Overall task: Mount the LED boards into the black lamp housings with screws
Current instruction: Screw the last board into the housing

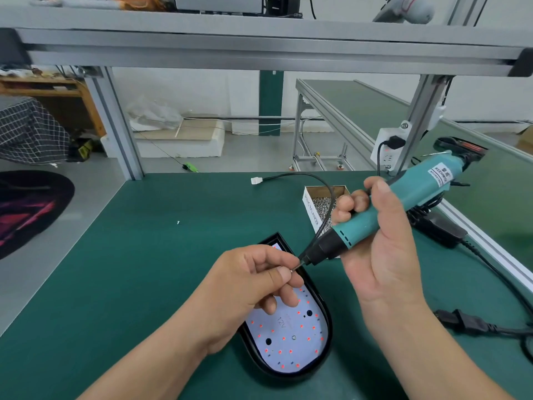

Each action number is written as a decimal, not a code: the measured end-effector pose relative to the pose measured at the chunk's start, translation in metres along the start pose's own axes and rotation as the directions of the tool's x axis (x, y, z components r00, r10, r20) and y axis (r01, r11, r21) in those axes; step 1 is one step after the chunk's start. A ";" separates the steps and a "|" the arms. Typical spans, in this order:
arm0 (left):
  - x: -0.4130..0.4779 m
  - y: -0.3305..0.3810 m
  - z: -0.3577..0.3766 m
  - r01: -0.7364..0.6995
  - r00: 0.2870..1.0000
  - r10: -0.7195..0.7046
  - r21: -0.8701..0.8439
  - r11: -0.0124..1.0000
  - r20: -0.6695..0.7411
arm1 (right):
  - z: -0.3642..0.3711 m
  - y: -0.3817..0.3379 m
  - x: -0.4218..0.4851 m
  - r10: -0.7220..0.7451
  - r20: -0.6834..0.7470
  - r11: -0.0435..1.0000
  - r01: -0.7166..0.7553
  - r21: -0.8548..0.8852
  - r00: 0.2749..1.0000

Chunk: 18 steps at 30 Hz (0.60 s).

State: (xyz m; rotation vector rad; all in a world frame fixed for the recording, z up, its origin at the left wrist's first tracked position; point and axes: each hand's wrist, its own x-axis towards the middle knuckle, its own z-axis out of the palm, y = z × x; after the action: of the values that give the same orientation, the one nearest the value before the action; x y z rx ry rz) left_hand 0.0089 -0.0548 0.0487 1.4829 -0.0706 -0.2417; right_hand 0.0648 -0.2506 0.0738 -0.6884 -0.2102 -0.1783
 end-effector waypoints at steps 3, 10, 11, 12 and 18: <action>0.001 -0.001 -0.001 -0.030 0.999 0.031 0.072 0.997 -0.020 | 0.000 0.006 0.000 0.009 -0.043 1.000 -0.009 -0.012 0.999; 0.001 -0.003 -0.003 -0.050 0.999 0.049 0.060 0.997 0.015 | -0.004 0.008 0.001 0.030 -0.094 0.997 -0.023 0.075 0.995; 0.001 -0.003 -0.003 -0.038 0.999 0.037 0.062 0.997 0.026 | -0.004 0.008 0.002 0.034 -0.101 0.996 -0.026 0.085 0.994; 0.001 -0.003 -0.004 -0.025 0.999 0.023 0.064 0.998 0.032 | -0.005 0.008 0.002 0.036 -0.108 0.995 -0.026 0.093 0.994; 0.013 0.010 -0.038 -0.069 0.952 0.156 0.313 0.947 -0.263 | -0.011 0.003 0.007 0.025 -0.129 0.993 -0.009 0.119 0.991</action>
State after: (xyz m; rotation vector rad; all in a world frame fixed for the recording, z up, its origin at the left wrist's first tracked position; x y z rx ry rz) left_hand 0.0301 -0.0200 0.0538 1.7976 0.0417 0.0842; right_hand 0.0739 -0.2563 0.0658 -0.5588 -0.0884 -0.1925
